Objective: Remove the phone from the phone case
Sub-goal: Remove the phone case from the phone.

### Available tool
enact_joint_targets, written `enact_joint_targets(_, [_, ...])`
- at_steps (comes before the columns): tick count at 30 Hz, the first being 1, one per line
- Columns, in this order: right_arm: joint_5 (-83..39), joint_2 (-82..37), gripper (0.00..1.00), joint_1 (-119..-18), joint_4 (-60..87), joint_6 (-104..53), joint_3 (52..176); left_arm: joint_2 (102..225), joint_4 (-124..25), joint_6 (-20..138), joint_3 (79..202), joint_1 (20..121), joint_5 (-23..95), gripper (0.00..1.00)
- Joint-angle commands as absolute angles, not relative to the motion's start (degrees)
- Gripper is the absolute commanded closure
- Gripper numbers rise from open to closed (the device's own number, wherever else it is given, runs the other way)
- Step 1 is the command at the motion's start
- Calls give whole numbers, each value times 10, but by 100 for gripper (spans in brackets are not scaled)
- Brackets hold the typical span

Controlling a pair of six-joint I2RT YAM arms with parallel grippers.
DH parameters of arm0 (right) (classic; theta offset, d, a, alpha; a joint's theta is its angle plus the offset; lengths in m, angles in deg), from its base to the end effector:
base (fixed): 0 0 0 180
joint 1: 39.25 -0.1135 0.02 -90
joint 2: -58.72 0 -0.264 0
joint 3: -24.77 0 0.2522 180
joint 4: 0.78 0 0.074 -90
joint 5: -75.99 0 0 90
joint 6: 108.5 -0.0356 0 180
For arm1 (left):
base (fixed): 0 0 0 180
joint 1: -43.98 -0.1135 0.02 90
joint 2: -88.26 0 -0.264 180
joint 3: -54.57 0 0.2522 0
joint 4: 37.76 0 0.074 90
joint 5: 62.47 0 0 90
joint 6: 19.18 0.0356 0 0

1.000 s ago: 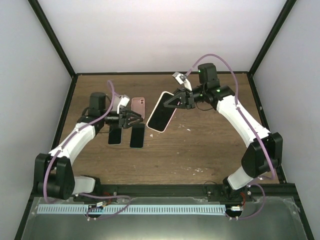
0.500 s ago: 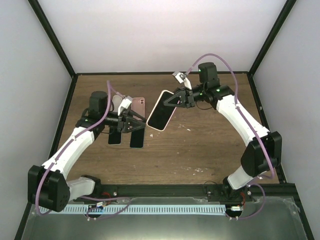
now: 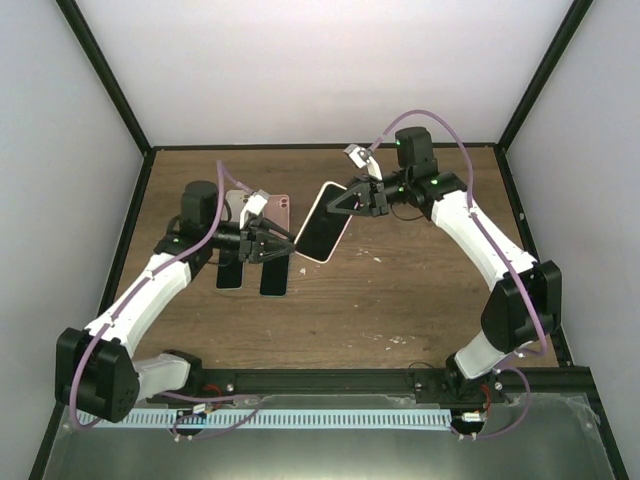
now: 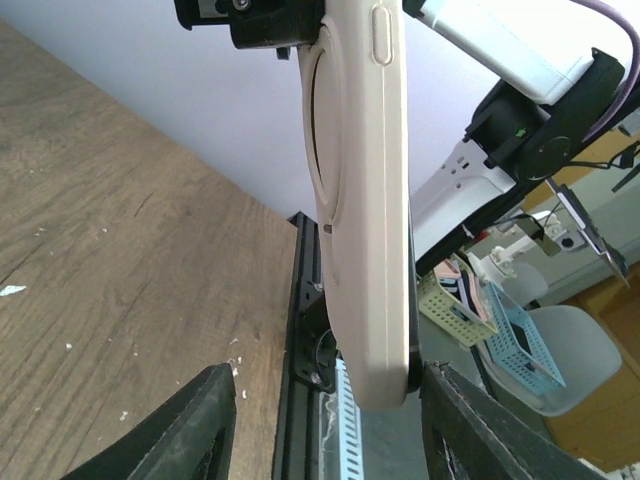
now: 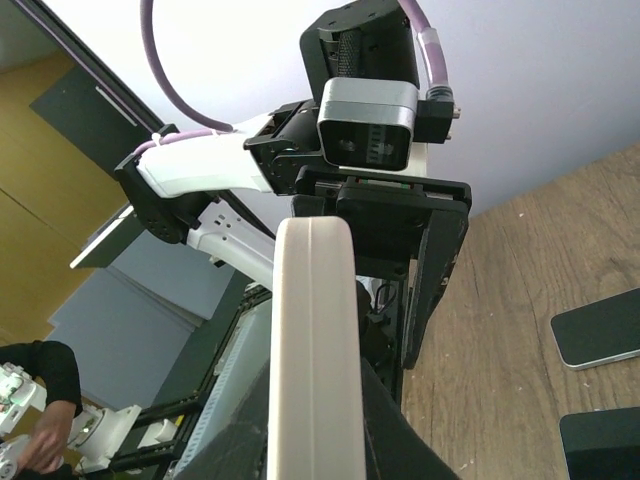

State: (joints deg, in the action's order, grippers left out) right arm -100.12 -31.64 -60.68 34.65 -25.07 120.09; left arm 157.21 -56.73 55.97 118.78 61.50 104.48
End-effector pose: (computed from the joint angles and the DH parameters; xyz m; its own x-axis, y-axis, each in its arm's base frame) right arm 0.3024 0.1568 0.3606 -0.5634 -0.2128 -0.7983 -0.7658 -0.2282 0.6012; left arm 0.2295 -0.1088 0.3061 -0.6061 0.1306 -0.7846 0.7896 -0.0204 -0.6133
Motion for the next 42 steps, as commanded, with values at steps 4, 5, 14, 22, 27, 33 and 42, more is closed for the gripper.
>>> enact_joint_targets(4, [-1064, -307, 99, -603, 327, -261, 1202, 1590, -559, 584, 1187, 607, 1014, 53])
enact_joint_targets(5, [-1069, -305, 99, -604, 327, -261, 1201, 1594, -553, 584, 1182, 605, 1013, 54])
enact_joint_targets(14, [-1116, -295, 99, -614, 334, -255, 1199, 1628, -547, 598, 1172, 602, 966, 62])
enact_joint_targets(22, [-1127, -296, 99, -621, 347, -242, 1203, 1650, -590, 641, 1186, 607, 912, 69])
enact_joint_targets(27, [-1141, -302, 99, -626, 382, -214, 1218, 1648, -546, 613, 1170, 606, 963, 66])
enact_joint_targets(33, [-1147, -308, 99, -626, 414, -186, 1232, 1636, -484, 564, 1149, 603, 1021, 59])
enact_joint_targets(42, [-1156, -311, 99, -626, 430, -174, 1245, 1639, -433, 522, 1131, 583, 1033, 54])
